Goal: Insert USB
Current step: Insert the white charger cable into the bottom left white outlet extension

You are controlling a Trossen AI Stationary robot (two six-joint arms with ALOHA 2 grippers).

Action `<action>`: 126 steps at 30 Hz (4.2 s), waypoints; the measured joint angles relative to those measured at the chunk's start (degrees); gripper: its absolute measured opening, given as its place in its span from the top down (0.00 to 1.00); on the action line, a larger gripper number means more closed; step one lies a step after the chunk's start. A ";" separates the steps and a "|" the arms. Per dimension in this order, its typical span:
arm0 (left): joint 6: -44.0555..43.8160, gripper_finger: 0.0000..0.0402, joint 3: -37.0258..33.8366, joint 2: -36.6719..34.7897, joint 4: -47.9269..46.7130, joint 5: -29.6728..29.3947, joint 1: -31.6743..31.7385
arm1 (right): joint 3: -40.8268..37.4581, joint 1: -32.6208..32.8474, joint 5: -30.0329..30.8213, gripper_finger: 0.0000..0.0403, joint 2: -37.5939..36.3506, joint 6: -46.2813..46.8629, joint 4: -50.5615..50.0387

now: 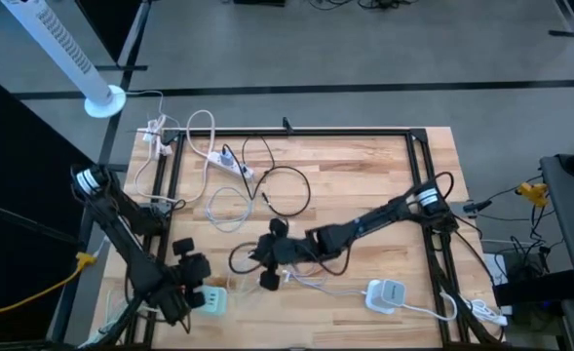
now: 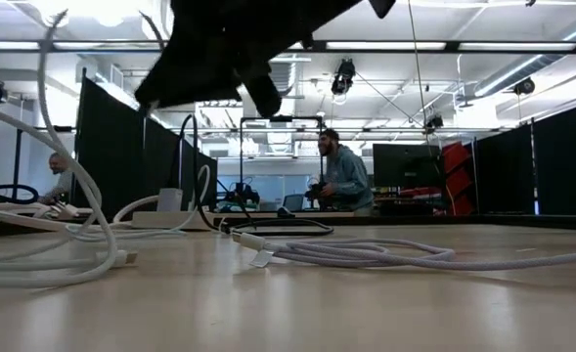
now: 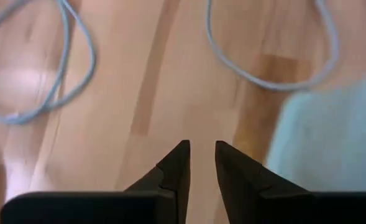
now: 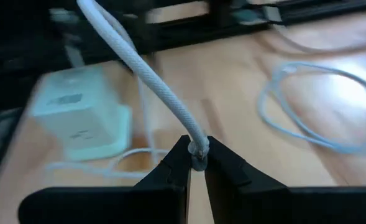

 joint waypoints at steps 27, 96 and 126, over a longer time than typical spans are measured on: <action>9.99 0.93 7.51 8.46 10.08 -1.69 -18.97 | 5.03 6.71 8.37 0.96 4.53 4.76 8.10; 24.76 0.93 -28.61 -8.43 42.13 -10.30 -0.12 | 47.24 -9.52 -28.43 0.96 23.94 -32.41 -34.47; 28.77 0.93 -28.70 -8.68 43.10 -9.55 5.25 | 47.30 -11.05 -28.28 0.96 23.95 -31.39 -39.92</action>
